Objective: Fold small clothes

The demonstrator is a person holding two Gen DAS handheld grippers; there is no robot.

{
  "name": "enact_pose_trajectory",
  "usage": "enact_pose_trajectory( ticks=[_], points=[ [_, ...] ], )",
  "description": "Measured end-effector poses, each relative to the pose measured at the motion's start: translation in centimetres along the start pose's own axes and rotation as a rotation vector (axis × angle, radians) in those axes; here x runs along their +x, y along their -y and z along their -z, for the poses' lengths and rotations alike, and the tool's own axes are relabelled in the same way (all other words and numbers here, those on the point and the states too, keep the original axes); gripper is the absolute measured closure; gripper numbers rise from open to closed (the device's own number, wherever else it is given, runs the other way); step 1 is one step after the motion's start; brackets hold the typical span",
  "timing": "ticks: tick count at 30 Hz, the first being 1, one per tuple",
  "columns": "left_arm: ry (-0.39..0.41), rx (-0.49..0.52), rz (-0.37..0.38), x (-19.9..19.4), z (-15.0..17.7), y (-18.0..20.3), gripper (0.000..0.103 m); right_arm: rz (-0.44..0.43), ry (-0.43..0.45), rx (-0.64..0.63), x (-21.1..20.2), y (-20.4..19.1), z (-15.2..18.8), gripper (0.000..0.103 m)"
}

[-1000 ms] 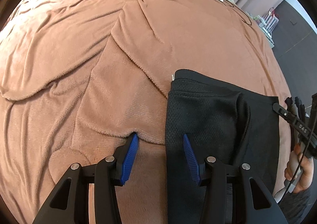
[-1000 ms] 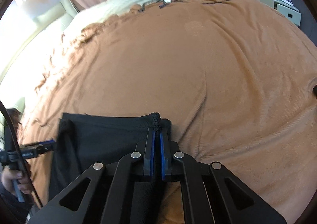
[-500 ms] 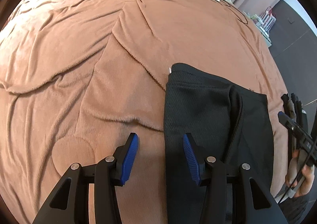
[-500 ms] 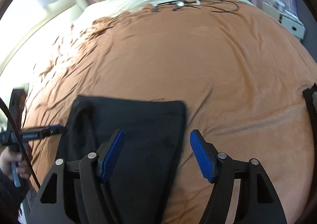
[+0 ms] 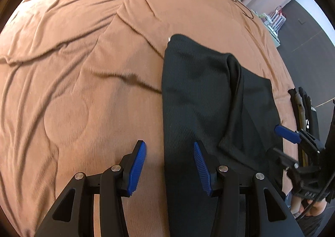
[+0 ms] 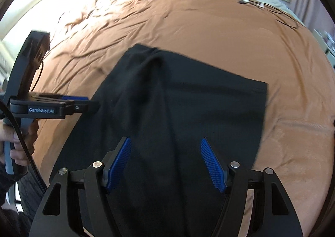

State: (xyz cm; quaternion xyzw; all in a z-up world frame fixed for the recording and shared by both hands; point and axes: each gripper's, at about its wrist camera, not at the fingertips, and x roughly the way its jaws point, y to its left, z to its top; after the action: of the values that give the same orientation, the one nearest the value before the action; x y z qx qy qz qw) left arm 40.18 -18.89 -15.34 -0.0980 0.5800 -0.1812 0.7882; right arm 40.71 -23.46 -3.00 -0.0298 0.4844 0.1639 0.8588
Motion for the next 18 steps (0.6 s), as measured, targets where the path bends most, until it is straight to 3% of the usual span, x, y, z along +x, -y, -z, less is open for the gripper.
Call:
enact_pose_trajectory(
  ticks=[7,11,18],
  points=[
    [0.002,0.01,0.0,-0.3,0.4,-0.3,0.053,0.028,-0.064,-0.109,2.8,-3.3,-0.7,0.035],
    [-0.001,0.021,-0.011,0.1,0.5,-0.3,0.054,0.108,-0.083,-0.15,4.0,-4.1,-0.4,0.035],
    [0.0,0.035,-0.029,0.4,0.5,0.2,0.054,0.197,-0.074,-0.038,3.6,-0.2,-1.5,0.036]
  ],
)
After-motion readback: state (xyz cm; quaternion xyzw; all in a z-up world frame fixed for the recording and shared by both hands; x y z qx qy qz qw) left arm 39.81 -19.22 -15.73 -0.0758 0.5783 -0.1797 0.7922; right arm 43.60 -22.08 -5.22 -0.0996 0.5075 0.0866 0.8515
